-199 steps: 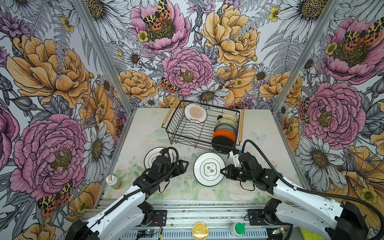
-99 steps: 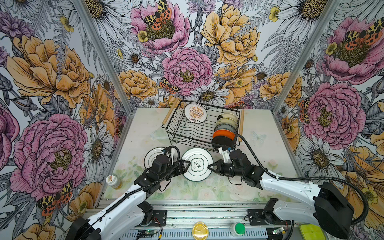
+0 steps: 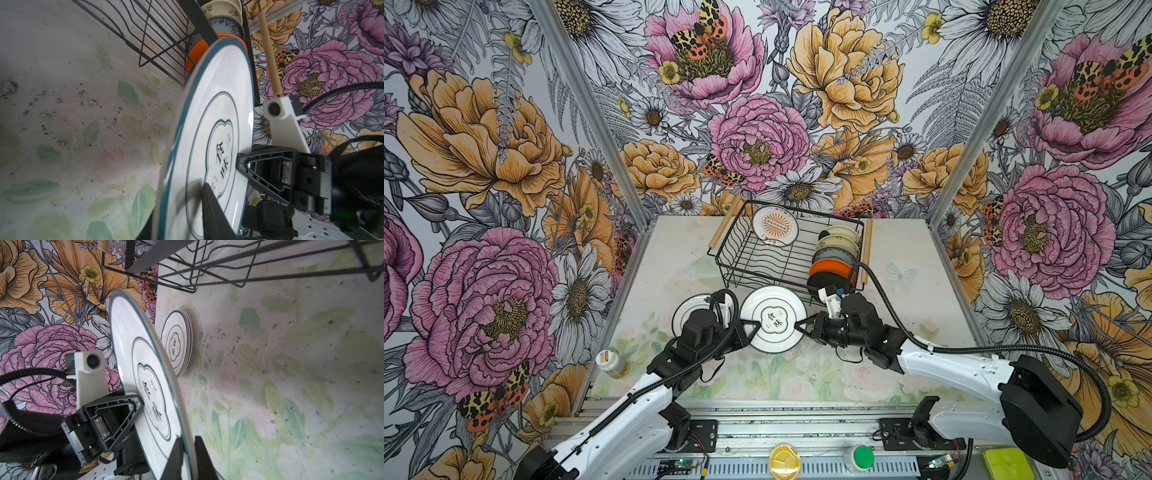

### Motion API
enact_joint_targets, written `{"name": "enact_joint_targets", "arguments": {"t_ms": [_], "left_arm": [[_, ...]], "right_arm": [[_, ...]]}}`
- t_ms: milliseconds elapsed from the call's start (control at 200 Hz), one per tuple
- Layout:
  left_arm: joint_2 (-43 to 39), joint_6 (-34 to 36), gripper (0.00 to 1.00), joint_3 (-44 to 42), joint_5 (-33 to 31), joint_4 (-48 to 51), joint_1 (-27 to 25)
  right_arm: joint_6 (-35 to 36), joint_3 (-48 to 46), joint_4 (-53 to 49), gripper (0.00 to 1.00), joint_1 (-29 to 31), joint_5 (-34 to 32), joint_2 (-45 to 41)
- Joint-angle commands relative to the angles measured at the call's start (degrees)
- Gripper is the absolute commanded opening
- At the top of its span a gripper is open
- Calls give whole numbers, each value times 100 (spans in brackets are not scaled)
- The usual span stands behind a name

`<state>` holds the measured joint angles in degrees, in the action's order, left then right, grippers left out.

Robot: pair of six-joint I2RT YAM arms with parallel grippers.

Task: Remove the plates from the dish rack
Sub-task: 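Grasp the plate's rim with the left gripper while the right gripper holds it, then open the right gripper and withdraw it while the left gripper holds the plate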

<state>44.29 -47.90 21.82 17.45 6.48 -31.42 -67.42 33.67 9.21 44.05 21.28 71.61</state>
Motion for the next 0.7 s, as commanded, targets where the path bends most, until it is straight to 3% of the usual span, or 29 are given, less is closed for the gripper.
{"name": "enact_joint_targets", "arguments": {"t_ms": [0, 205, 330, 535, 696], "left_arm": [[1, 153, 18, -20, 259, 159, 80], [-47, 158, 11, -11, 375, 386, 308], [-300, 144, 9, 108, 395, 811, 578], [-994, 115, 8, 357, 648, 1774, 1532], [-1531, 70, 8, 475, 994, 2446, 2471]], "right_arm": [[73, 316, 538, 27, 86, 114, -23], [151, 441, 520, 45, 83, 148, 13], [475, 646, -49, 55, 74, 33, -72], [1885, 1351, -1951, 66, 62, -567, -490], [2883, 2030, -2845, 91, -34, -813, -658]]}}
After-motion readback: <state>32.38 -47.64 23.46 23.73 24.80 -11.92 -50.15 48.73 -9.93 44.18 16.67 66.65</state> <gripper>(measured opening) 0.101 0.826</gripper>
